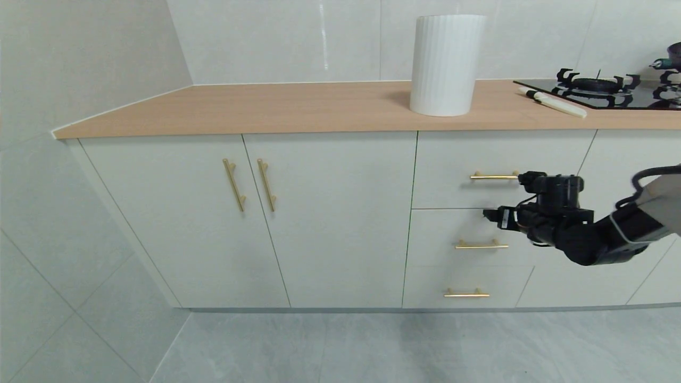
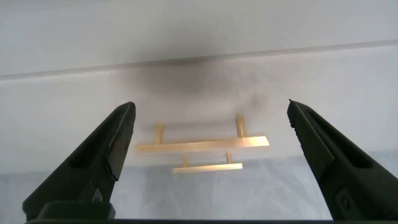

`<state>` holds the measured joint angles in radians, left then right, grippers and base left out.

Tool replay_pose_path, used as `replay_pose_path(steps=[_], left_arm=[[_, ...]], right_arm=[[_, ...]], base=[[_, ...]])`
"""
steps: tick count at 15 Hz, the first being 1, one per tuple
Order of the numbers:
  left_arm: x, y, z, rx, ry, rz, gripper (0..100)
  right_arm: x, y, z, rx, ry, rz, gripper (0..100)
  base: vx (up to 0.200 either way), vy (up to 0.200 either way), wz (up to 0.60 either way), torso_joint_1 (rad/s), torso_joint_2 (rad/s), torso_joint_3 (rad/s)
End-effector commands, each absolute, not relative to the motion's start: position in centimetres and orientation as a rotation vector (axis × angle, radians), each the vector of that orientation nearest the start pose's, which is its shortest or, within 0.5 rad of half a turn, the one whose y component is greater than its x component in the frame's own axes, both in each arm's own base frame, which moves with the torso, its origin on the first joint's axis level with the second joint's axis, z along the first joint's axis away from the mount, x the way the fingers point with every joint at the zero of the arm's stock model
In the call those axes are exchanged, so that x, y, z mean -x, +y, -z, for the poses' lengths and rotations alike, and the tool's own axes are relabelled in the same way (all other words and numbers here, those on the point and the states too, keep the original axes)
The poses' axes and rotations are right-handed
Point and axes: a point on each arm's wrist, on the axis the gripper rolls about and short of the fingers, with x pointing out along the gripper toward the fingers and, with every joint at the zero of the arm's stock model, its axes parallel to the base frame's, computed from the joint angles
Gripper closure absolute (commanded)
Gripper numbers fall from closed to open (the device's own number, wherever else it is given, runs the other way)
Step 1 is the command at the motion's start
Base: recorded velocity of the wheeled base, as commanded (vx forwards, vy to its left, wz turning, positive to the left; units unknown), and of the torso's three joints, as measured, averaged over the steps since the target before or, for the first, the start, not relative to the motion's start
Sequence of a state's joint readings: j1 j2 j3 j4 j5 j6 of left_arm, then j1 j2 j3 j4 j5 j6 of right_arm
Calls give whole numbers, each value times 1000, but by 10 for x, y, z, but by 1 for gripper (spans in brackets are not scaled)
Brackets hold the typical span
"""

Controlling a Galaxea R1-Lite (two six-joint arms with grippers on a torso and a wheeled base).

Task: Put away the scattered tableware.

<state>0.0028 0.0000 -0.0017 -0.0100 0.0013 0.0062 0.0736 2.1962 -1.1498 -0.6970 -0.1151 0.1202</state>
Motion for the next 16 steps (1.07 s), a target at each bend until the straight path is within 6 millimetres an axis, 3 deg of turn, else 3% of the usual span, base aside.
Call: replay_pose_path(steps=[1, 2, 3, 4, 5, 6, 7, 8, 12, 13, 16], left_arm=[[23, 0, -77, -6, -12, -5, 0], [23, 0, -77, -6, -12, -5, 0], [23, 0, -77, -6, -12, -5, 0], [23, 0, -77, -6, -12, -5, 0], [23, 0, -77, -6, -12, -5, 0], [23, 0, -77, -6, -12, -5, 0], [23, 0, -77, -6, -12, -5, 0], [23, 0, -77, -6, -12, -5, 0], [23, 0, -77, -6, -12, -5, 0], [23, 0, -77, -6, -12, -5, 0], [23, 0, -77, -6, -12, -5, 0]], right_arm=[[-306, 20, -187, -109, 115, 116, 0], [-276, 18, -200, -115, 62, 125, 0], [-222, 14, -213, -125, -14, 131, 0], [-178, 11, -213, -126, -59, 126, 0], [-152, 8, -212, -114, -93, 120, 0], [-104, 4, -207, -68, -159, 119, 0], [-95, 3, -205, -55, -167, 124, 0], [-54, -1, -201, 16, -199, 161, 0], [28, -8, -193, 122, -154, 205, 0], [41, -10, -189, 133, -155, 219, 0], [57, -8, -177, 147, -179, 297, 0]], base=[[0, 0, 0, 0, 0, 0], [0, 0, 0, 0, 0, 0], [0, 0, 0, 0, 0, 0], [0, 0, 0, 0, 0, 0], [0, 0, 0, 0, 0, 0], [0, 0, 0, 0, 0, 0], [0, 0, 0, 0, 0, 0], [0, 0, 0, 0, 0, 0], [0, 0, 0, 0, 0, 0], [0, 0, 0, 0, 0, 0], [0, 0, 0, 0, 0, 0]])
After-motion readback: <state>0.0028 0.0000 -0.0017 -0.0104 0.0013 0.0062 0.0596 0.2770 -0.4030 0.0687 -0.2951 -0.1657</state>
